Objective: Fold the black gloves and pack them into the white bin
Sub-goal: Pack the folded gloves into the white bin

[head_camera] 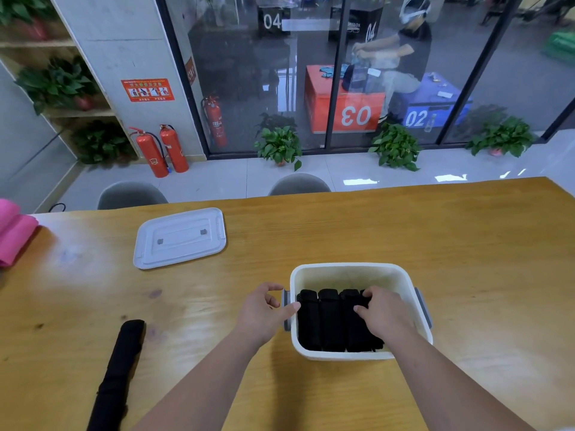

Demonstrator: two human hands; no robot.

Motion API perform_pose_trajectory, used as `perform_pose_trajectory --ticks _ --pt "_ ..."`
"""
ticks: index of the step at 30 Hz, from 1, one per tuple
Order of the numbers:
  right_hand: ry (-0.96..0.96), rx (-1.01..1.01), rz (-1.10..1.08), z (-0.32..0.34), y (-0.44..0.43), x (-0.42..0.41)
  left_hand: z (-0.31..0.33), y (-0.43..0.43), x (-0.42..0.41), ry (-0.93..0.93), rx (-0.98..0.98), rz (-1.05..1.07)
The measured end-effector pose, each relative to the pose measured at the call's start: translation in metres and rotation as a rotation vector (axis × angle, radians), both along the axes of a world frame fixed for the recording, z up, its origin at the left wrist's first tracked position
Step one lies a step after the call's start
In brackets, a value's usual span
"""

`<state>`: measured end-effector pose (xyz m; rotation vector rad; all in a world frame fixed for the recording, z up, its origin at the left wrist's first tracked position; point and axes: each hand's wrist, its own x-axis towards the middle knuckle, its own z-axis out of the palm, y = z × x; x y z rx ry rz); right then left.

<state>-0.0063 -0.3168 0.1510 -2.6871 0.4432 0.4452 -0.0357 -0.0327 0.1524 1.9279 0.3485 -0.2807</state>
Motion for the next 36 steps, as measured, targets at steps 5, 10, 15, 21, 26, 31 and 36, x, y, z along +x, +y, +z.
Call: perform_pose_trajectory --ticks 5,10,15,21,26,31,36 --pt "-0.109 0.239 0.022 0.016 0.018 0.008 0.0 0.014 -0.007 -0.011 0.013 0.033" --pt "-0.172 0.477 0.107 0.043 0.065 0.01 -0.003 0.041 -0.022 -0.011 0.025 0.091" --pt "-0.168 0.628 0.246 0.05 0.113 0.012 -0.006 0.069 -0.04 -0.009 0.047 0.161" --pt "-0.105 0.614 0.425 0.042 0.174 0.011 -0.006 0.107 -0.071 0.011 0.03 0.281" --pt "-0.044 0.583 0.539 0.031 0.215 0.006 -0.005 0.137 -0.096 0.025 0.06 0.374" --pt "0.002 0.55 0.643 0.022 0.254 -0.002 -0.01 0.171 -0.12 0.047 0.07 0.451" --pt "0.052 0.478 0.751 0.009 0.284 -0.01 -0.018 0.203 -0.135 0.058 0.115 0.498"
